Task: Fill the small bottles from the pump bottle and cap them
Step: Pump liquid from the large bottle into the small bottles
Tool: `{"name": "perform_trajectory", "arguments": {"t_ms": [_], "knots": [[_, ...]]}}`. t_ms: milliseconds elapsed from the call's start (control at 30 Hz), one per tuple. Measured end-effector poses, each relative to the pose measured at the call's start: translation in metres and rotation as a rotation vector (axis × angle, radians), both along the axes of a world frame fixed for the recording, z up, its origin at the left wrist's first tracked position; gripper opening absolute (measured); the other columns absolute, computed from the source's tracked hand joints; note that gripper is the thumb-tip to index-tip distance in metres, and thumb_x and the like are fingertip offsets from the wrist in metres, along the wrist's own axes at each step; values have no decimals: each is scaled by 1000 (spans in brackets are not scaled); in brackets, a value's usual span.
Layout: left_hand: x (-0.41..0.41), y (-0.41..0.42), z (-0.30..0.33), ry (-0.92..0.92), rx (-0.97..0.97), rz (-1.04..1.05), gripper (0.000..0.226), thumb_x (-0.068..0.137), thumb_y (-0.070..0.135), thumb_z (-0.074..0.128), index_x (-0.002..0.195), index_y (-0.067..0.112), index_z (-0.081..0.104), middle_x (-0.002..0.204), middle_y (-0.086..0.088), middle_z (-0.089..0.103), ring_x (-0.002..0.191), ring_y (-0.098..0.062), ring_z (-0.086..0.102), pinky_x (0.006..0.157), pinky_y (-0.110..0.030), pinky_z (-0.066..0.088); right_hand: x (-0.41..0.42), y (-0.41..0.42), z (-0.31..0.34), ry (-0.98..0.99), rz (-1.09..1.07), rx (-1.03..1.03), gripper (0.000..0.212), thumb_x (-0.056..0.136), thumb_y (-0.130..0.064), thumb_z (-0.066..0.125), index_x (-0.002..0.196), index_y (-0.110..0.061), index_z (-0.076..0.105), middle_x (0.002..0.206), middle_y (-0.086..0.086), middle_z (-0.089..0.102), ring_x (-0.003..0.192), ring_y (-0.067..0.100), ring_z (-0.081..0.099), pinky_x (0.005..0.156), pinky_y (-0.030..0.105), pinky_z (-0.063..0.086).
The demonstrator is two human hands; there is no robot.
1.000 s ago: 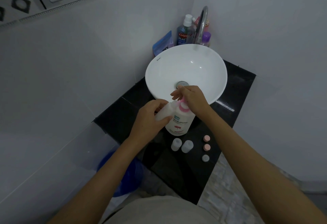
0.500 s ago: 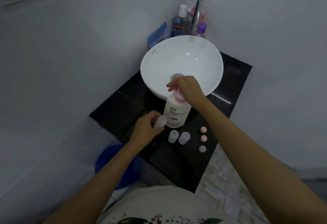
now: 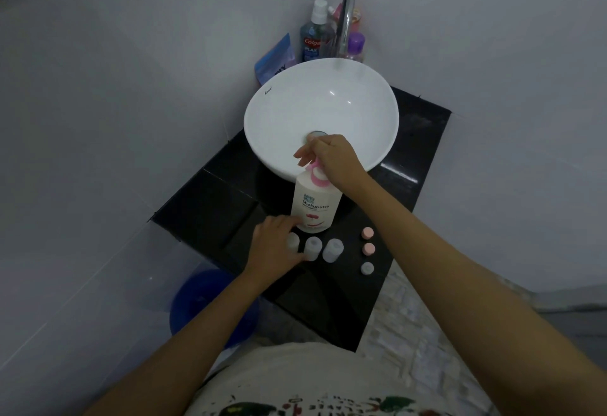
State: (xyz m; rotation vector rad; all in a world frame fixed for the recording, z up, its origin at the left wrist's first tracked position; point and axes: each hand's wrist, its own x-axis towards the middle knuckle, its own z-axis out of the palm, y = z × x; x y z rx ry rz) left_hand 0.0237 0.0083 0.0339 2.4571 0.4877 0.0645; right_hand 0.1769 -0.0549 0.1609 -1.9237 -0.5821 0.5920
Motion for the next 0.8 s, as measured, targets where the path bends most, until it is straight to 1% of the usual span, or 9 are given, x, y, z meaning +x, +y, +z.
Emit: {"name": "perform_trajectory", "arguments": {"t_ms": [67, 133, 233, 367, 433, 500, 567, 667, 800], "knots": [[7, -5, 5, -28, 122, -59, 68, 64, 54, 75, 123, 28, 55, 120, 11, 60, 113, -13, 48, 95, -25, 23, 1, -1, 1, 6, -8, 2, 41, 98, -19, 37, 81, -6, 72, 72, 4, 68, 55, -3, 61, 76, 25, 45], [12, -12, 6, -11, 203, -125, 64, 66, 57, 71, 121, 29, 57, 121, 12, 59, 114, -13, 46, 96, -26, 18, 1, -4, 1, 7, -21, -5, 41, 98, -18, 37, 84, -3, 72, 69, 2, 67, 54, -5, 60, 73, 23, 44], [14, -17, 2, 32, 263, -166, 53, 71, 56, 66, 118, 31, 61, 119, 11, 59, 113, -14, 44, 102, -31, 20, 0, -7, 0, -3, -22, -10, 41, 99, -19, 36, 86, -2, 72, 69, 1, 67, 53, -6, 59, 70, 21, 42], [16, -19, 1, -13, 219, -133, 40, 74, 48, 65, 109, 28, 64, 113, 10, 63, 108, -13, 47, 96, -28, 23, 2, -7, -1, 0, -31, -13, 42, 99, -21, 37, 87, -2, 72, 70, 2, 67, 53, -7, 58, 68, 20, 42], [13, -19, 7, -79, 108, -84, 36, 75, 42, 69, 106, 25, 63, 110, 9, 64, 106, -12, 51, 92, -21, 27, 2, -8, -2, 6, -33, -9, 42, 99, -21, 37, 85, -2, 72, 70, 3, 67, 54, -6, 59, 70, 21, 42], [8, -15, 23, -133, -155, 28, 36, 75, 31, 75, 107, 23, 62, 107, 8, 62, 101, -7, 54, 82, -8, 36, 2, -7, -3, 9, -34, 0, 42, 98, -20, 38, 86, -1, 72, 71, 5, 68, 54, -4, 60, 72, 22, 43], [5, -9, 44, -210, -377, 99, 35, 75, 20, 76, 106, 21, 60, 108, 8, 61, 101, -2, 56, 74, -2, 43, 2, -7, -2, 9, -36, 8, 42, 98, -20, 38, 85, -1, 72, 72, 5, 67, 53, -4, 60, 73, 23, 44], [5, 1, 75, -349, -452, 129, 33, 77, 13, 74, 106, 21, 60, 109, 6, 61, 101, 1, 58, 82, -3, 44, 5, -9, -2, 1, -41, 19, 42, 98, -23, 39, 83, -4, 72, 70, 3, 67, 54, -3, 60, 76, 25, 45], [4, 10, 101, -374, -475, 159, 35, 77, 17, 75, 108, 25, 59, 103, 11, 63, 92, 0, 60, 76, -8, 49, 5, -9, -4, -2, -54, 25, 42, 99, -24, 39, 86, -2, 72, 71, 4, 67, 61, 6, 61, 82, 32, 48]]}}
